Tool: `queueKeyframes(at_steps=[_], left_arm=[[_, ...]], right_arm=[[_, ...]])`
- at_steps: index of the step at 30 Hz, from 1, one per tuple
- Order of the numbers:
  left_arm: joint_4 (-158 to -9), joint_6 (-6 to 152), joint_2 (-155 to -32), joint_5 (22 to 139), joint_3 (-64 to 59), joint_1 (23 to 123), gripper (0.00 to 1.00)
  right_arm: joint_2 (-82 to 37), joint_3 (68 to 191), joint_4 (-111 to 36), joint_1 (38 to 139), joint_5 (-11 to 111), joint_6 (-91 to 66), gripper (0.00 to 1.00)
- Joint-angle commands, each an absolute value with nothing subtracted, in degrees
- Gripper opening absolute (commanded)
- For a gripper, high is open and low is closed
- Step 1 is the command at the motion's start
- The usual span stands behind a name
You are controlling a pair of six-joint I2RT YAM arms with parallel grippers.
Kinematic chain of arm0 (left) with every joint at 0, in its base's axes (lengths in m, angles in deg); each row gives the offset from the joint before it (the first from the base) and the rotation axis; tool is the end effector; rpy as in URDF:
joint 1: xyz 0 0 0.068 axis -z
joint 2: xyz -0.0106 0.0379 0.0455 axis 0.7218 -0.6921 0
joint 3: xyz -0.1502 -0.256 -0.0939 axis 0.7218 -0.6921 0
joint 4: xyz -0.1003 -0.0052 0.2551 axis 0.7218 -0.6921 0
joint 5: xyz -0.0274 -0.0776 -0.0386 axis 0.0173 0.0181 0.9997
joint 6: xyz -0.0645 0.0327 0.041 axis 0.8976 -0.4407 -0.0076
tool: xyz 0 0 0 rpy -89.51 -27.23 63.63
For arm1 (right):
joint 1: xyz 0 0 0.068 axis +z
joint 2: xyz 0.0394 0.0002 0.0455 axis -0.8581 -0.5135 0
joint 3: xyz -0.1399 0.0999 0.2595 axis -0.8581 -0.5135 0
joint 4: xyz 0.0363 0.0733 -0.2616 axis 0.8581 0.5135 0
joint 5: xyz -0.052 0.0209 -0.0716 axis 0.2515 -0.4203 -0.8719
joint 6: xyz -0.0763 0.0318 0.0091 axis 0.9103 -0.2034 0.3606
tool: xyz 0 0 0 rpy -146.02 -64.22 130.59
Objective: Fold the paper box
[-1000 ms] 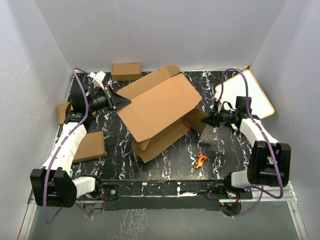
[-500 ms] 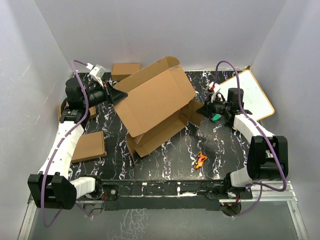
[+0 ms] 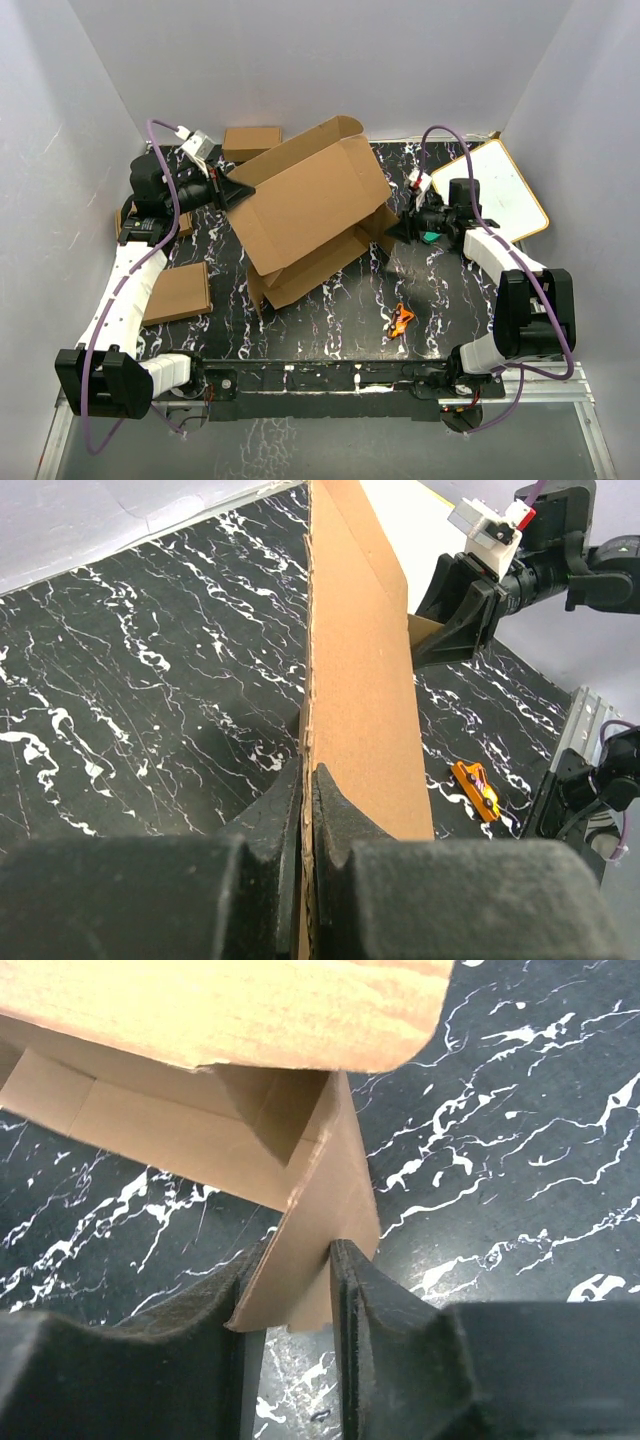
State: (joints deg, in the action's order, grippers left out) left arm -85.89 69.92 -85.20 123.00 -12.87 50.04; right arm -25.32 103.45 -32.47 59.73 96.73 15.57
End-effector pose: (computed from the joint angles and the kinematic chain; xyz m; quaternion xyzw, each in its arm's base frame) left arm 0.2802 -0.0751 0.4187 0.2604 0.6797 -0.3800 0.5708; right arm 0.3241 0.0625 0.2434 -0.3419 0.7560 0.3386 0.4437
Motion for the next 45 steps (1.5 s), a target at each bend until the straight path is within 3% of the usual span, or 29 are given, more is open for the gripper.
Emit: queueKeyframes(at_steps=[1,5,9,15,19,21,25,29,34,41,45], left_arm=[[-88.0,66.9,-84.8,126.5,-10.6,50.1,0.00],[-88.3,66.5,-84.6,127.1,-10.2,50.1,0.00],[-88.4,66.4,-84.5,127.6,-10.1,50.1,0.00],[-88.1,66.9,-84.7,127.3,-9.8,50.1,0.00],[-88.6,66.8,-84.7,127.2,-9.3,50.0,0.00],[-88.8,66.8,-84.6,127.2,-9.1,50.0,0.00],[-87.8,67.8,-84.3,127.7,-9.1,49.9,0.00],[-85.8,69.5,-84.2,128.5,-9.5,49.9,0.00],[-84.5,70.8,-84.1,128.8,-9.7,49.6,0.00],[-81.8,72.6,-84.9,129.4,-10.6,49.5,0.00],[-81.7,72.7,-85.0,129.3,-10.6,49.3,0.00]], right_arm=[[-23.7,106.4,-28.4,56.8,103.5,23.1,0.41],[-22.6,108.3,-23.1,53.1,105.9,28.1,0.65],[-21.5,111.7,-14.7,49.3,110.8,35.7,0.72],[-21.1,120.2,-5.9,46.3,113.7,42.6,0.75],[-23.8,123.0,-17.9,46.1,107.3,27.7,0.75],[-26.2,123.7,-25.3,46.1,100.7,19.9,0.69],[-34.1,128.3,-27.1,47.0,98.2,15.6,0.47],[-39.6,130.9,-23.4,50.3,99.7,19.5,0.45],[-42.7,129.5,-20.7,51.7,111.3,26.9,0.48],[-41.9,126.8,-10.6,54.3,118.2,43.2,0.68],[-39.6,123.5,-10.1,55.0,120.4,47.5,0.73]])
